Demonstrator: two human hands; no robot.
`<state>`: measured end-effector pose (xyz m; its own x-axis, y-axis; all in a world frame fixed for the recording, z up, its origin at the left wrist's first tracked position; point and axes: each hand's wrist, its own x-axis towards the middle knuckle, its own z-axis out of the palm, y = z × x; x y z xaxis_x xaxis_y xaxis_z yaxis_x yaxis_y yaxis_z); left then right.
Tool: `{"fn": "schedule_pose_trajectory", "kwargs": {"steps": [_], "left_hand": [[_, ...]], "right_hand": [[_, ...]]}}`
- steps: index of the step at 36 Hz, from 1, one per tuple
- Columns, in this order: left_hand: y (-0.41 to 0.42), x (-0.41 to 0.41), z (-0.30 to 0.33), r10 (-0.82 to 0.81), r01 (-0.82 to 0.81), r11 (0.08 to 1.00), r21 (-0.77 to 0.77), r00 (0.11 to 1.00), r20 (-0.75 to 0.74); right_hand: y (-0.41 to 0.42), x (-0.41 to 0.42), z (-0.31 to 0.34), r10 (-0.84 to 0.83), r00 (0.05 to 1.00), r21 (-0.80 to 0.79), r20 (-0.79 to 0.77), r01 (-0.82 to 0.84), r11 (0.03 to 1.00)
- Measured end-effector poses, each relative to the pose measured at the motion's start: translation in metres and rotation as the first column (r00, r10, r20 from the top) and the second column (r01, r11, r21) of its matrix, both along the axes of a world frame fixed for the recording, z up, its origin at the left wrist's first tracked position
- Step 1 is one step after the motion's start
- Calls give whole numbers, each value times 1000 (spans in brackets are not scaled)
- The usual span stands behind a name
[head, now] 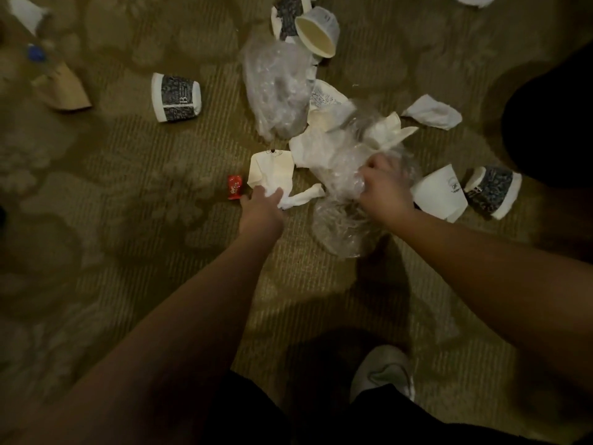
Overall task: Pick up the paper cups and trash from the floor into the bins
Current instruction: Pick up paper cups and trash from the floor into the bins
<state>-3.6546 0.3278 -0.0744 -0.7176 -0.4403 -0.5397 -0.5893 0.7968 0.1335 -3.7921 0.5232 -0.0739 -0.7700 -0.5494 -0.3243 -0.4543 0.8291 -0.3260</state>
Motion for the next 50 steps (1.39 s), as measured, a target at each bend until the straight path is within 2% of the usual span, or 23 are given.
{"fn": "schedule_pose_trajectory", "kwargs": {"steps": [3, 6, 9, 12, 15, 18, 23, 26, 28, 30, 31, 34, 36, 37, 39, 42, 45, 47, 50], "left_hand": [[-2, -1, -2, -24, 24, 1000, 0, 999, 26], [-7, -3, 2, -53, 50, 998, 35, 995, 90], [-15, -9, 9, -100, 81, 992, 95, 971, 216], [-25, -16, 19, -132, 94, 985, 148, 952, 275], [-31, -17, 28, -78, 50, 988, 144, 978, 195], [-39, -13, 30, -14, 3, 990, 141, 997, 77], [-61, -18, 23, -94, 98, 977, 189, 995, -30], [-73, -23, 19, -65, 90, 972, 218, 991, -120], [-77, -26, 20, 6, 20, 966, 259, 995, -101], [-82, -31, 30, 153, -128, 943, 307, 986, -60], [-81, -35, 41, 165, -136, 934, 330, 984, -61], [-92, -35, 44, 42, -53, 937, 344, 998, 40], [-95, -28, 53, -54, 47, 941, 336, 998, 11], [-98, -30, 53, -1, 1, 921, 390, 1000, 0], [-98, -37, 57, 74, -56, 916, 396, 997, -30], [-96, -39, 54, 72, -46, 930, 366, 996, -57], [-95, -30, 46, 268, -207, 840, 501, 962, -52], [-93, -30, 40, 266, -201, 882, 426, 959, -99], [-91, -27, 33, 192, -136, 953, 270, 963, -191]], "right_hand": [[-1, -7, -2, 20, 997, 4, -69, -20, 1000], [-3, -11, -2, 49, 999, -15, 0, -49, 999], [-1, -10, 3, 87, 995, 4, 56, -87, 996], [-5, -8, 18, 43, 996, -24, 77, -42, 999], [-10, -11, 32, -23, 996, -47, 86, 27, 999], [-17, -19, 40, -2, 996, -78, 93, 9, 997], [-33, -34, 36, 20, 988, -117, 153, -2, 993], [-44, -40, 30, 49, 988, -76, 144, -38, 996], [-45, -36, 33, 77, 989, -54, 128, -71, 996], [-45, -38, 42, 148, 984, -59, 96, -143, 988], [-35, -34, 54, 160, 986, -43, 53, -158, 986], [-24, -29, 69, 285, 958, 21, 14, -286, 958], [-24, -27, 79, 337, 942, 64, 12, -337, 939], [-23, -26, 86, 315, 949, 70, -2, -314, 947], [-22, -26, 97, 235, 971, 50, -32, -234, 971], [-26, -16, 100, 129, 989, 9, -65, -129, 992], [-24, 3, 90, 33, 993, -77, -116, -42, 996], [-19, 18, 81, -1, 989, -80, -149, -11, 997], [-9, 39, 65, 0, 995, -40, -105, -5, 999]]}}
